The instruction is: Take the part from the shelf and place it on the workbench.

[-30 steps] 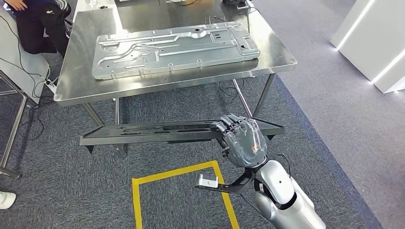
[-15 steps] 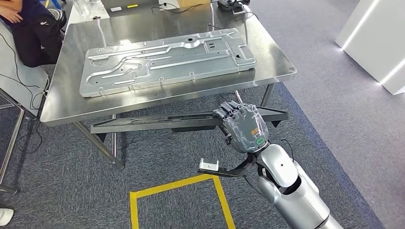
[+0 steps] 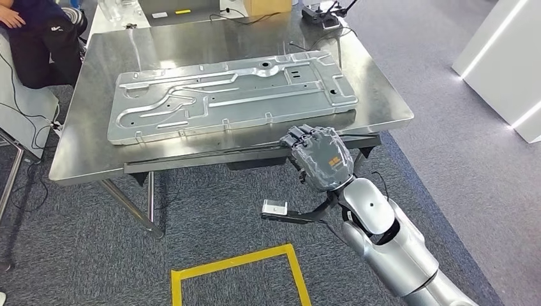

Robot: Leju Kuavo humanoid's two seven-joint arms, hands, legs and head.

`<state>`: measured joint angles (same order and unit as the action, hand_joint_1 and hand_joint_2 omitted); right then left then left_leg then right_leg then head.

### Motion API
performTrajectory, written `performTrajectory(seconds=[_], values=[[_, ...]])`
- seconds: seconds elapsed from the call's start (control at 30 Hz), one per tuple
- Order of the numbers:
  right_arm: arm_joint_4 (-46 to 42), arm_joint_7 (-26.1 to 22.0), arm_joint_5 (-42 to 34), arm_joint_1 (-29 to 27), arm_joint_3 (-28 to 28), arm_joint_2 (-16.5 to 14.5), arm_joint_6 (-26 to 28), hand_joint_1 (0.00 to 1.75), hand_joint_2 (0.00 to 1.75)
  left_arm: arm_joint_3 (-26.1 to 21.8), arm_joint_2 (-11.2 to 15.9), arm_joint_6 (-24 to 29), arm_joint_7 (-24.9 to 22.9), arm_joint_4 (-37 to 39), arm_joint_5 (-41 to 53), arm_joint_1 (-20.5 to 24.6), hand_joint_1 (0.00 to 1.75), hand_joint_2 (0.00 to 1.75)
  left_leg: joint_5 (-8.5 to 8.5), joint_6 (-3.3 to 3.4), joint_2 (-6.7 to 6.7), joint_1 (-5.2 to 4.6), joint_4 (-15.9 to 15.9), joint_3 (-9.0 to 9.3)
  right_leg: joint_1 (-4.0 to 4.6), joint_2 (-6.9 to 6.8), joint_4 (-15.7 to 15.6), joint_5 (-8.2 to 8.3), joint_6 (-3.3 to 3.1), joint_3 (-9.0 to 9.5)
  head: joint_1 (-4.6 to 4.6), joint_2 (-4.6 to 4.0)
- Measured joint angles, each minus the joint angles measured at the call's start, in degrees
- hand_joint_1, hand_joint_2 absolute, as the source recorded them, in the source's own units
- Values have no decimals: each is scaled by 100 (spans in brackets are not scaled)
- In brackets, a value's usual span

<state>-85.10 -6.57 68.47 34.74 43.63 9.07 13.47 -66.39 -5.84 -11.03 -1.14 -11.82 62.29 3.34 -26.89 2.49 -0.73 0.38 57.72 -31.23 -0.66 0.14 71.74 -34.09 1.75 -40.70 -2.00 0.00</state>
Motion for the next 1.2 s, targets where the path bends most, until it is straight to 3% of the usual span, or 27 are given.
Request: performTrajectory(seconds=[0.1, 0.13, 0.17, 0.23, 0.3, 0.4, 0.43, 0.47, 0.5, 0.57, 0.63, 0.77, 0.83, 0.9, 0.97, 1.0, 1.1, 1.17, 1.2], values=[[94, 23, 18, 156, 70, 0, -49, 175, 175, -7, -8, -13, 0, 2, 4, 1, 0, 175, -197, -50, -19, -21, 12, 225, 38, -3, -1001, 885, -98, 191, 2, 0], [122, 31, 25, 214, 90, -2, -68, 175, 175, -11, -11, -19, 2, 3, 4, 11, 0, 175, -252, -83, -25, -26, 5, 255, 57, -5, -1181, 1061, -130, 235, 3, 0], [146, 37, 33, 264, 105, -4, -87, 175, 175, -17, -14, -22, 4, 4, 3, 19, 0, 175, -278, -117, -30, -30, 21, 277, 68, -2, -1258, 1115, -159, 258, 5, 0], [188, 40, 59, 343, 139, -16, -128, 175, 175, -28, -4, -23, 8, 3, 1, 34, 0, 175, -285, -183, -25, -29, 86, 306, 54, 4, -1302, 1070, -222, 357, 8, 0], [222, 39, 76, 404, 166, -38, -151, 175, 175, -33, 9, -25, 14, 2, -2, 38, 0, 175, -309, -234, -4, -20, 435, 187, 22, 2, -1361, 1012, -295, 504, 7, 0], [254, 39, 83, 457, 197, -69, -163, 175, 175, -34, 11, -33, 22, 2, -6, 45, 0, 175, -681, -325, 25, 19, 1399, -452, 9, -1, -1391, 889, -335, 663, 1, 0], [267, 39, 85, 460, 210, -74, -170, 175, 175, -35, 11, -34, 23, 2, -7, 40, 0, 175, -798, -350, 30, 31, 1593, -644, 8, 0, -1391, 839, -330, 716, 1, 0], [284, 39, 87, 459, 227, -77, -180, 175, 175, -38, 12, -34, 24, 2, -8, 30, 0, 175, -812, -368, 34, 39, 1609, -757, 7, 2, -1390, 784, -323, 781, 1, 0], [301, 39, 90, 460, 244, -80, -191, 175, 175, -40, 13, -33, 25, 2, -8, 20, 0, 175, -689, -378, 37, 45, 1444, -784, 6, 4, -1390, 727, -313, 856, 1, 0], [336, 39, 93, 469, 268, -98, -210, 175, 175, -50, 18, -33, 25, 2, -8, -1, 0, 175, -86, -361, 42, 50, 733, -679, 5, 6, -1387, 604, -277, 1003, 1, 0], [371, 39, 91, 491, 291, -127, -229, 175, 175, -64, 22, -33, 25, 2, -4, -4, 0, 175, 307, -292, 49, 22, 196, -590, 15, 16, -1373, 500, -213, 1074, 3, 0], [419, 40, 80, 522, 328, -149, -252, 175, 175, -84, 24, -36, 51, 2, 5, -4, 0, 175, 339, -114, 35, 11, 45, -468, 24, 19, -1232, 455, -85, 1120, 4, 0], [430, 41, 72, 549, 338, -149, -256, 175, 175, -96, 23, -38, 69, 2, 5, 7, 0, 175, 308, -47, 30, 24, 11, -355, 15, 12, -811, 370, -47, 903, 7, 0], [451, 41, 67, 570, 350, -149, -259, 175, 175, -109, 25, -40, 74, 2, 5, 22, 0, 175, 246, -8, 27, 18, 3, -293, 9, 10, -112, 96, -13, 436, 8, 0], [487, 41, 65, 565, 361, -149, -266, 175, 175, -122, 27, -40, 75, 2, 4, 24, 0, 175, 167, -3, 19, 9, 5, -218, 7, 10, 257, -68, -3, 62, 8, 0], [503, 41, 63, 562, 365, -149, -271, 175, 175, -127, 27, -40, 75, 2, 3, 20, 0, 175, 123, -8, 14, 6, 7, -163, 8, 9, 171, 29, -10, 11, 8, 0], [525, 41, 54, 570, 371, -149, -278, 175, 175, -135, 20, -40, 75, 3, 2, 16, 0, 175, -17, -41, 10, -7, 13, 18, 43, 0, -826, 761, -99, 269, 8, 0], [539, 41, 37, 582, 374, -154, -280, 175, 175, -138, 10, -38, 75, 5, -2, 27, 0, 175, -101, -106, 4, -16, 4, 63, 83, -7, -1225, 900, -176, 387, 11, 0], [548, 41, 26, 585, 376, -157, -281, 175, 175, -138, 5, -37, 75, 7, -7, 32, 0, 175, -109, -147, 4, -22, 29, 74, 91, -4, -1265, 856, -216, 398, 11, 0]])
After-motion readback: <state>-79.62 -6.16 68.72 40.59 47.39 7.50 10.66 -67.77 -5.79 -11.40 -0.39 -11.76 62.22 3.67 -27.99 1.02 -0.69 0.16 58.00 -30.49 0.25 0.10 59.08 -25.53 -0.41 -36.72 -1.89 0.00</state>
